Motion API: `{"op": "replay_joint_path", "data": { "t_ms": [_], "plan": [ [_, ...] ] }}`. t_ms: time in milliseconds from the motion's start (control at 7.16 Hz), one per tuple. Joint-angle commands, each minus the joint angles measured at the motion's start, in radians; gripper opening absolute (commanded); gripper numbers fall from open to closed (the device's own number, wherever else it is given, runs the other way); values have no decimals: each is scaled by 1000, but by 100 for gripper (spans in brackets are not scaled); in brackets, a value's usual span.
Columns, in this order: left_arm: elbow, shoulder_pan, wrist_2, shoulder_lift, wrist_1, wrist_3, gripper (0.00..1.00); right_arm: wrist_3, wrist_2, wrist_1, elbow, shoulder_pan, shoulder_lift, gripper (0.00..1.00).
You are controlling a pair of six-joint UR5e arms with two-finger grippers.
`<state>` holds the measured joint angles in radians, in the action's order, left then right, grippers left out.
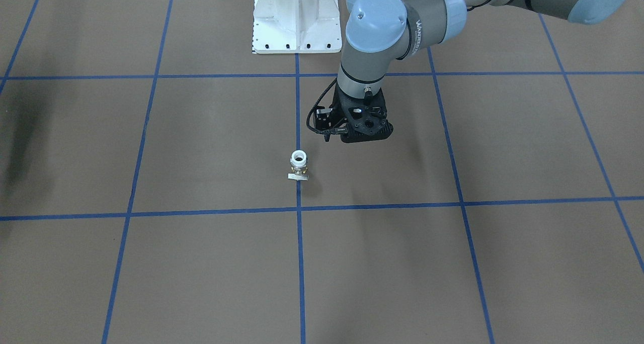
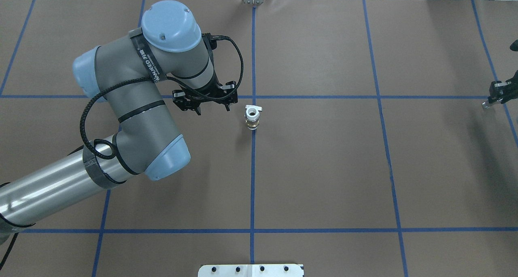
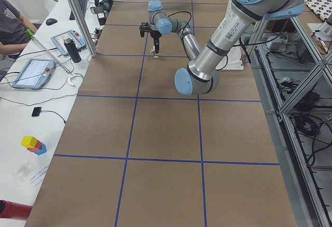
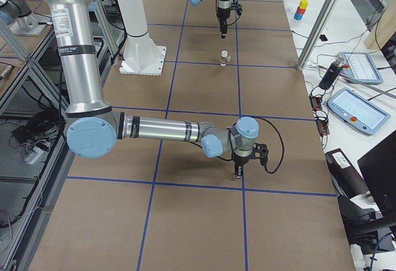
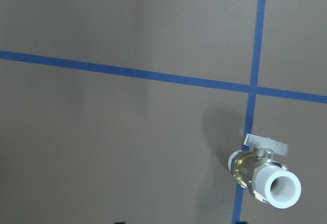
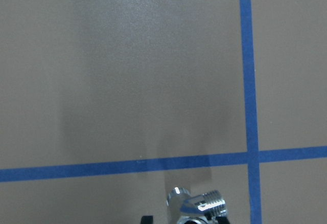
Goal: Assemble PPR valve and pipe with both arms
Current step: 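Carry the chrome elbow toward the valve with the right gripper while the left arm withdraws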
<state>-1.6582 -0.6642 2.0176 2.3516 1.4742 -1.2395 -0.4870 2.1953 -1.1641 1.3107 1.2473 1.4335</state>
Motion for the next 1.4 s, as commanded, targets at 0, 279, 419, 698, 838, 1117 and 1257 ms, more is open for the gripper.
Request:
{"op": "replay_joint_path", "data": {
  "t_ms": [0,279,419,698,838,1117,1257],
  "plan": [
    [-2,0,1,0,0,-2,77,5,3,1,1,14,-5,0],
    [-40,-27,9,0,0,6,77,-13,27,-53,22,43,-74,0],
    [-81,-40,28,-47,0,9,77,-86,43,-121,75,41,-105,0],
    [-187,-113,96,-156,-6,185,83,-256,92,-199,226,5,-117,0],
    [-219,-135,102,-211,-5,236,99,-409,93,-201,280,-67,-145,0],
    [-320,-199,107,-401,-5,400,99,-760,66,-204,387,-239,-235,0],
    [-340,-245,113,-473,-3,484,99,-903,23,-225,425,-326,-299,0]
  ]
}}
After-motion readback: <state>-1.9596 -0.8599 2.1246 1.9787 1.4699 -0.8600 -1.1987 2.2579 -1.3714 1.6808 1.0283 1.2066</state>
